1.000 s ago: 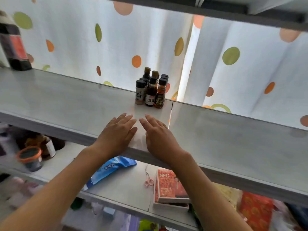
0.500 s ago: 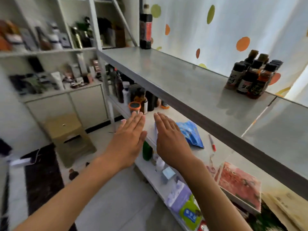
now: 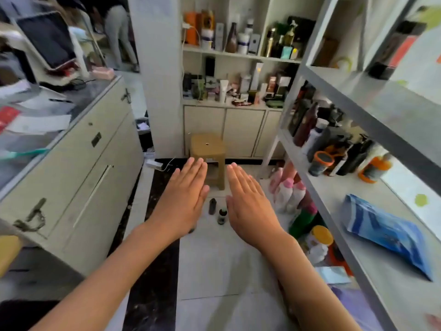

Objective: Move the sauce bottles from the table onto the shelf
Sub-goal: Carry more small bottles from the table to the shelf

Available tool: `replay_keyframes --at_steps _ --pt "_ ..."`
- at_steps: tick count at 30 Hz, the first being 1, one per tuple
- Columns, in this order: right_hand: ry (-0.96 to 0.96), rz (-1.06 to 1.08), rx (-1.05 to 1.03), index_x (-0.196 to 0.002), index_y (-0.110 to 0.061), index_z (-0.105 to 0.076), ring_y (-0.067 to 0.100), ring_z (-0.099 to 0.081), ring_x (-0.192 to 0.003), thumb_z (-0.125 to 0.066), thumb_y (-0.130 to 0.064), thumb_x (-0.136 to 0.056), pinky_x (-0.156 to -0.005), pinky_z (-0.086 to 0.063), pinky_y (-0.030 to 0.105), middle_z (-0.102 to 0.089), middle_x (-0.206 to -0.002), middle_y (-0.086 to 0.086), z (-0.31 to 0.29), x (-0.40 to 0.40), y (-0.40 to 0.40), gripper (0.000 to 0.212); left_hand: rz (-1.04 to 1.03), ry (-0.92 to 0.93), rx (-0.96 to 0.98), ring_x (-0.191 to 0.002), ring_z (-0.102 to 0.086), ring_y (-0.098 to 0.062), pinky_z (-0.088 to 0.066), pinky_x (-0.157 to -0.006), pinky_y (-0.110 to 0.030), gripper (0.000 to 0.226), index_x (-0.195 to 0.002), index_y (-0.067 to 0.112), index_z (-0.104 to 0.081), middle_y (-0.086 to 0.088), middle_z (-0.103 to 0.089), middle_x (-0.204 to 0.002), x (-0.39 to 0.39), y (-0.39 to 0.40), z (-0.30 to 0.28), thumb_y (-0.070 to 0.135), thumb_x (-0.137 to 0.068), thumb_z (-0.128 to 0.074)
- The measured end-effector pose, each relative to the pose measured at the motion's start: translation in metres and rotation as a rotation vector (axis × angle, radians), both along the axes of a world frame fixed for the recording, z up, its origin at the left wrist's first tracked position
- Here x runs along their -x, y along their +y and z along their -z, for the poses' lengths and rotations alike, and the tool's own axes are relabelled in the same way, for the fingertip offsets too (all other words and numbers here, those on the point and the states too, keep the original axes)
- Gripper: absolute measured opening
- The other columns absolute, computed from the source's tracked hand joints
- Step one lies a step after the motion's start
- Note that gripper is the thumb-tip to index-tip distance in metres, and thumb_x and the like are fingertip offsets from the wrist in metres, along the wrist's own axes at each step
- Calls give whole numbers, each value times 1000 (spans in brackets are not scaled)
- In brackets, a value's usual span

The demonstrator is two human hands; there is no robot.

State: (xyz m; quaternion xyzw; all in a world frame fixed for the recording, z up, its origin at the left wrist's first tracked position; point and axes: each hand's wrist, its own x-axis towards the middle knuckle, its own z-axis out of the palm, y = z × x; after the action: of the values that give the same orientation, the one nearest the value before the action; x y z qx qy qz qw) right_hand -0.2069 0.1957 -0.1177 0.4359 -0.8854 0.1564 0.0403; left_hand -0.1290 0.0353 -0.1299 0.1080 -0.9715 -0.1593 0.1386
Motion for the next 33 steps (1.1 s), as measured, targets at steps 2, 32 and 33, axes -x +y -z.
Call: replay_keyframes --at_steps 2,32,33 --pt "-6 -88 -12 -158 -13 6 13 7 -154 -35 -20 -105 -124 6 30 5 -168 4 7 -25 -45 67 -81 -5 7 -142 22 -3 12 -116 -25 55 -152 22 5 12 18 -152 -35 -34 3 40 -104 -14" --pt "-265 -819 -207 -157 -5 -17 26 -20 -152 -44 -16 -102 -124 -16 35 -23 -164 14 126 -343 -540 63 -941 -20 -422 -149 0 -9 -6 -122 -32 53 -154 16 -16 3 -13 -162 -421 -391 124 34 -105 -22" --pt "-286 -822 -220 -158 -6 -17 24 -19 -152 -44 -18 -102 -124 -16 35 -21 -164 13 130 -345 -549 63 -962 -19 -447 -149 -1 -9 -6 -122 -32 53 -154 16 -16 3 -13 -162 -421 -399 128 33 -105 -22"
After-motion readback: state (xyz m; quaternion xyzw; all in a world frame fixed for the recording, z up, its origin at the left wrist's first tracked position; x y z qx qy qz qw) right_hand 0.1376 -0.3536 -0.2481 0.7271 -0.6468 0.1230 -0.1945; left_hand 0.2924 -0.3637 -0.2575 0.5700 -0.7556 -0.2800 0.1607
